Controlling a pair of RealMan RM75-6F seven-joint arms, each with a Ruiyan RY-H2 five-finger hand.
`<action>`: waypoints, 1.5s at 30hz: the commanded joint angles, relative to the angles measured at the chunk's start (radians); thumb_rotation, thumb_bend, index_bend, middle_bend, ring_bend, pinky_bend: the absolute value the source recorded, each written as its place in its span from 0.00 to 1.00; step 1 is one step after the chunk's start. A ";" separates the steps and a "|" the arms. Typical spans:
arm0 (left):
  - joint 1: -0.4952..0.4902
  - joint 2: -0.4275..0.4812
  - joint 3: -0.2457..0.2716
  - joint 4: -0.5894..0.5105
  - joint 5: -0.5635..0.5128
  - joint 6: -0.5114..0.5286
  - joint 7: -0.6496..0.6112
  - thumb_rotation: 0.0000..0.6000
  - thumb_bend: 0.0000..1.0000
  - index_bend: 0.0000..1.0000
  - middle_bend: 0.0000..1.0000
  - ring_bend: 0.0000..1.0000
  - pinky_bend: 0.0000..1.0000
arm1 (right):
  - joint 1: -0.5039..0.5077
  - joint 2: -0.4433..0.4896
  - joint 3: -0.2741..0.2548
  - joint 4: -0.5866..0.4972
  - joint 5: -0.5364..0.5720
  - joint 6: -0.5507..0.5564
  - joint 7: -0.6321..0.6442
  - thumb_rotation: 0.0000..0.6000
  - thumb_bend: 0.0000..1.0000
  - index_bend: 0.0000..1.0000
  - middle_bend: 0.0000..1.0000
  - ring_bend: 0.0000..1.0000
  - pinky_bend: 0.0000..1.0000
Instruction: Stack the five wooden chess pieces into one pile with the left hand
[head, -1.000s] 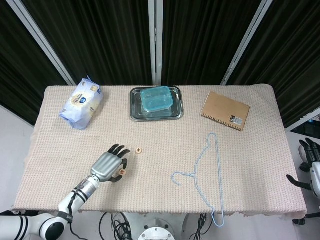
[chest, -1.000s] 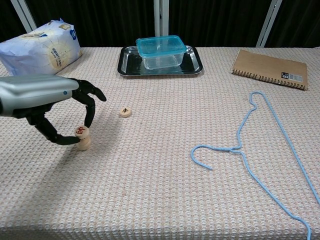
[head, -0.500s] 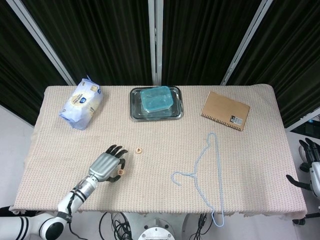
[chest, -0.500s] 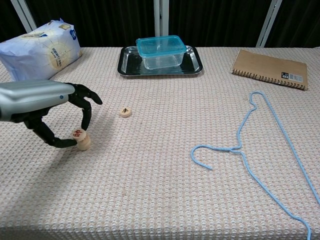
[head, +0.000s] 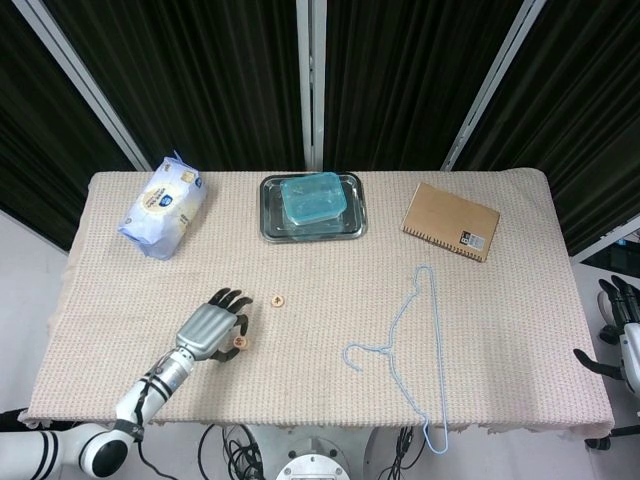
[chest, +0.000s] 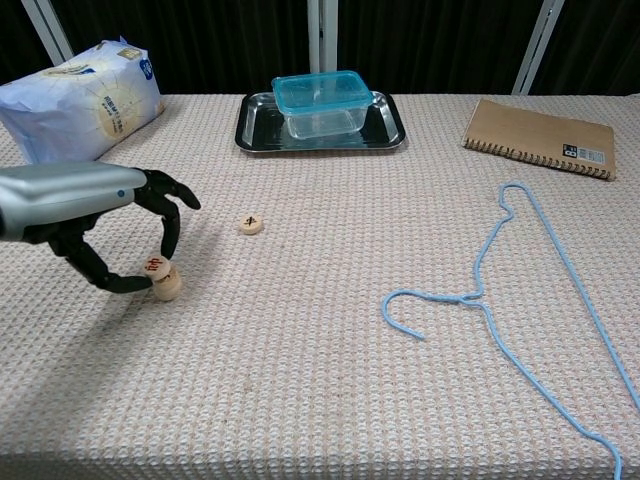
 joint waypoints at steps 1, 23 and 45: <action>0.000 0.000 -0.001 0.001 0.005 -0.002 -0.004 1.00 0.26 0.47 0.11 0.00 0.00 | 0.000 -0.001 0.000 -0.001 0.001 -0.001 -0.003 1.00 0.07 0.00 0.00 0.00 0.00; -0.004 0.026 -0.002 -0.039 -0.009 -0.011 0.029 1.00 0.26 0.29 0.09 0.00 0.00 | 0.000 -0.001 0.004 0.000 0.011 -0.002 -0.002 1.00 0.07 0.00 0.00 0.00 0.00; -0.088 -0.075 -0.141 0.109 -0.044 0.000 -0.014 1.00 0.22 0.29 0.06 0.00 0.00 | -0.001 -0.001 0.003 0.001 0.007 -0.002 0.001 1.00 0.07 0.00 0.00 0.00 0.00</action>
